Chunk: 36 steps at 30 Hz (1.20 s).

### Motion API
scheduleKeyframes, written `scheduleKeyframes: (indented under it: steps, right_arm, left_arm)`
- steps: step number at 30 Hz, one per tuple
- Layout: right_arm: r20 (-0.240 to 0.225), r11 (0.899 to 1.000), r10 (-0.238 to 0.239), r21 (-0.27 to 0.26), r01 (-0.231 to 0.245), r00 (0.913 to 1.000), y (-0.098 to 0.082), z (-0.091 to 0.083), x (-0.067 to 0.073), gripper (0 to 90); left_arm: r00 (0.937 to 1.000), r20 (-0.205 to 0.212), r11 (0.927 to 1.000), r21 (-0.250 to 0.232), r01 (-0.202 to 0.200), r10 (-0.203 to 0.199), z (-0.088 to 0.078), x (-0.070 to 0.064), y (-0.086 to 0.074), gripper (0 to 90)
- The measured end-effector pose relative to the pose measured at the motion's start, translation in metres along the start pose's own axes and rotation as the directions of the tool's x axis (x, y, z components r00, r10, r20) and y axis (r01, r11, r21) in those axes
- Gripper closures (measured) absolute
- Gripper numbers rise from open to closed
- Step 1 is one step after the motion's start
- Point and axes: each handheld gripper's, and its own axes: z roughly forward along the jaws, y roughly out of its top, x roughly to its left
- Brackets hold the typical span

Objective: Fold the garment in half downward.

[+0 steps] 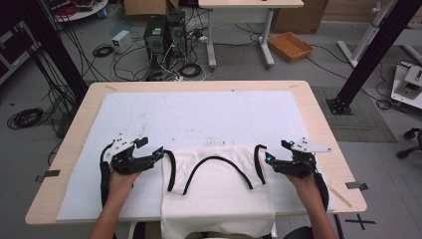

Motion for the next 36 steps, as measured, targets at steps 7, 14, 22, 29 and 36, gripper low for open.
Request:
scheduleKeyframes:
  steps: [7,14,22,29,36]
  right_arm:
    - [-0.018,0.998,0.01,0.056,-0.009,0.9998,0.013,0.025,-0.008,21.2]
    - [-0.038,0.986,0.011,0.164,-0.004,0.9992,0.012,0.057,-0.011,21.9]
    - [-0.077,0.962,-0.025,0.268,0.045,0.9967,0.006,0.073,-0.007,38.1]
    - [-0.088,0.961,-0.016,0.273,0.039,0.996,0.006,0.071,-0.007,53.0]
    - [-0.144,0.957,-0.051,0.276,0.089,0.9883,0.009,0.069,-0.003,80.9]
  left_arm:
    - [1.0,-0.002,0.9882,0.153,-0.005,0.005,0.033,0.005,-0.001,24.6]
    - [0.9997,0.002,0.9574,0.288,-0.024,0.025,0.054,0.001,-0.006,25.1]
    - [0.9981,0.004,0.9339,0.353,-0.059,0.062,0.061,-0.003,-0.007,34.3]
    - [0.9952,0.025,0.924,0.37,-0.097,0.094,0.059,-0.004,-0.006,51.5]
    - [0.997,0.074,0.9303,0.364,-0.046,0.02,0.058,-0.003,-0.006,83.0]
